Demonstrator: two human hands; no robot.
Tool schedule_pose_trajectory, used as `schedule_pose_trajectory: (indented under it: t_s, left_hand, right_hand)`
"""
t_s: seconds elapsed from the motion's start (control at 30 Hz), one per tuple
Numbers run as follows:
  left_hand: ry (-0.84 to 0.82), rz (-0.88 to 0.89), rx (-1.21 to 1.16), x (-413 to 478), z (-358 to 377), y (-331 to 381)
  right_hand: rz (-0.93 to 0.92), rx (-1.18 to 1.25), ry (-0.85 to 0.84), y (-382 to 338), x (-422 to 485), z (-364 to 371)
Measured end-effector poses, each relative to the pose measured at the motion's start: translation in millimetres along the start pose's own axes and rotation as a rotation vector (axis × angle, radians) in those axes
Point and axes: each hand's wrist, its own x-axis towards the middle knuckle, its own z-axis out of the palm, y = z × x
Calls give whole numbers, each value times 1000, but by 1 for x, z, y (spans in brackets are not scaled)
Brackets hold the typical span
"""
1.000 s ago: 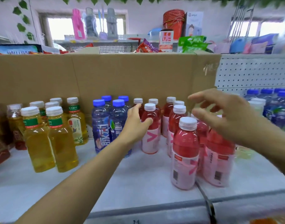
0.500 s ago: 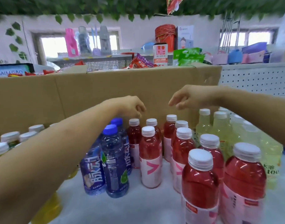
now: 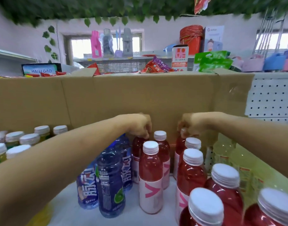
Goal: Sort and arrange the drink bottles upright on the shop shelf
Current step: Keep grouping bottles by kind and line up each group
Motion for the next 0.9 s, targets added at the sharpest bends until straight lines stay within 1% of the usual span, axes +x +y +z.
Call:
schedule_pose_trajectory:
  t_s: [0.2,0.33,0.37,0.43,0.47,0.5,0.53,0.6,0.63,0.67,0.8,0.9]
  left_hand:
    - [100,44,-97,8,10,10]
    - [123,55,-140,8,12,22]
    - [117,51,-152,5,10,25]
    - [132,50,-190,-8,3,29]
    - [154,54,-222,-17,0,30]
    - [168,57,-253,-27,-1,31]
    - [149,52,-273,-39,-1,32]
    - [-4,36,-244,-60,3,38]
    - [-65,34,-214,-66,6,41]
    - [-70,38,-202,-68,9,45]
    - [124,70,-188,-60,19,61]
    - [184,82,-153,-55,27,72]
  right_hand:
    - [20,20,7,16,-1,2]
    - [39,70,-64,15,-8,0]
    - [30,52,-37,13,-13,-2]
    - [-42,15,138,8,-28,-8]
    - [-82,62,197,7,-37,-11]
    - [-115,136,182,6,-48,-13]
    - [-131,203,96,3,-59,-14]
    - [-136,235,-76,0,-74,-10]
    - [-139,222,-96,-2,-77,-6]
    - [-138,205,-78,-3,-77,-2]
    - [-108,191,56,-7,-74,8]
    - [-112,132,113,-7,-79,13]
